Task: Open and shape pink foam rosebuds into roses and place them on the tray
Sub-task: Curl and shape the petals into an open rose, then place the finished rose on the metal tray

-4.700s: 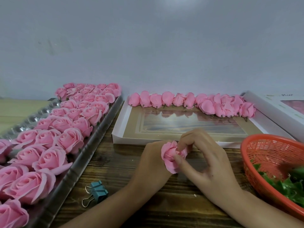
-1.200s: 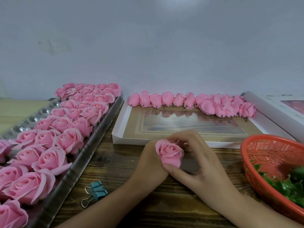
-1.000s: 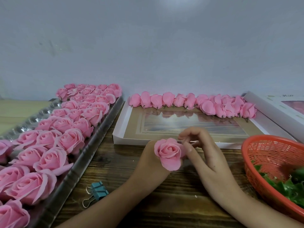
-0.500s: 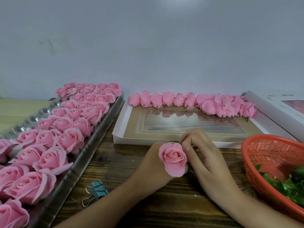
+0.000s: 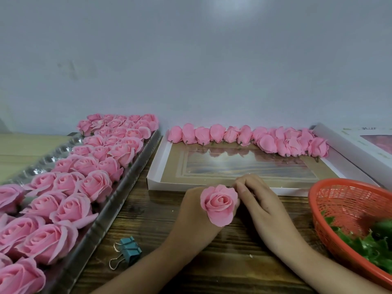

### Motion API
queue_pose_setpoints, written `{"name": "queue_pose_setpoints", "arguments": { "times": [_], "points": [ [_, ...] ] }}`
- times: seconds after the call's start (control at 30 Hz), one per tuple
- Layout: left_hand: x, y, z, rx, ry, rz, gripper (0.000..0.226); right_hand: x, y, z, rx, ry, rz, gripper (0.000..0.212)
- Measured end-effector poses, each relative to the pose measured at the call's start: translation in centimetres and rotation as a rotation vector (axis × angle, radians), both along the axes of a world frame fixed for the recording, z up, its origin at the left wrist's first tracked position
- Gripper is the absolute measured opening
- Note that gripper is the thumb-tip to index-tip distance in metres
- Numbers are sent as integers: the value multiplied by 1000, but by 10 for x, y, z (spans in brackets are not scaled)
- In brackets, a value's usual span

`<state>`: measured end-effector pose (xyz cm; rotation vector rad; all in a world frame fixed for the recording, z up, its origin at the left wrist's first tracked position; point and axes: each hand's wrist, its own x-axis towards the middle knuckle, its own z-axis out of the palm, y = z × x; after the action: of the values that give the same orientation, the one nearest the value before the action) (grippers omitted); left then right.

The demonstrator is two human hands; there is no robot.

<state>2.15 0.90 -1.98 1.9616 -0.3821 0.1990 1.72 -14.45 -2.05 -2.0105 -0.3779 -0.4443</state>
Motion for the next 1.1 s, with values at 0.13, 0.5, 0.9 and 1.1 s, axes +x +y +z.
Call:
{"name": "queue_pose_setpoints", "arguments": {
  "times": [0.13, 0.5, 0.9, 1.1],
  "points": [
    [0, 3, 35, -199, 17, 38, 40, -1, 0, 1, 66, 8, -7, 25],
    [53, 155, 119, -76, -95, 269, 12, -3, -1, 2, 73, 41, -15, 24],
    [180, 272, 70, 186, 110, 630, 49, 3, -3, -5, 93, 33, 7, 34],
    [204, 268, 50, 429, -15, 605, 36, 4, -4, -6, 102, 62, 34, 40]
  ]
}}
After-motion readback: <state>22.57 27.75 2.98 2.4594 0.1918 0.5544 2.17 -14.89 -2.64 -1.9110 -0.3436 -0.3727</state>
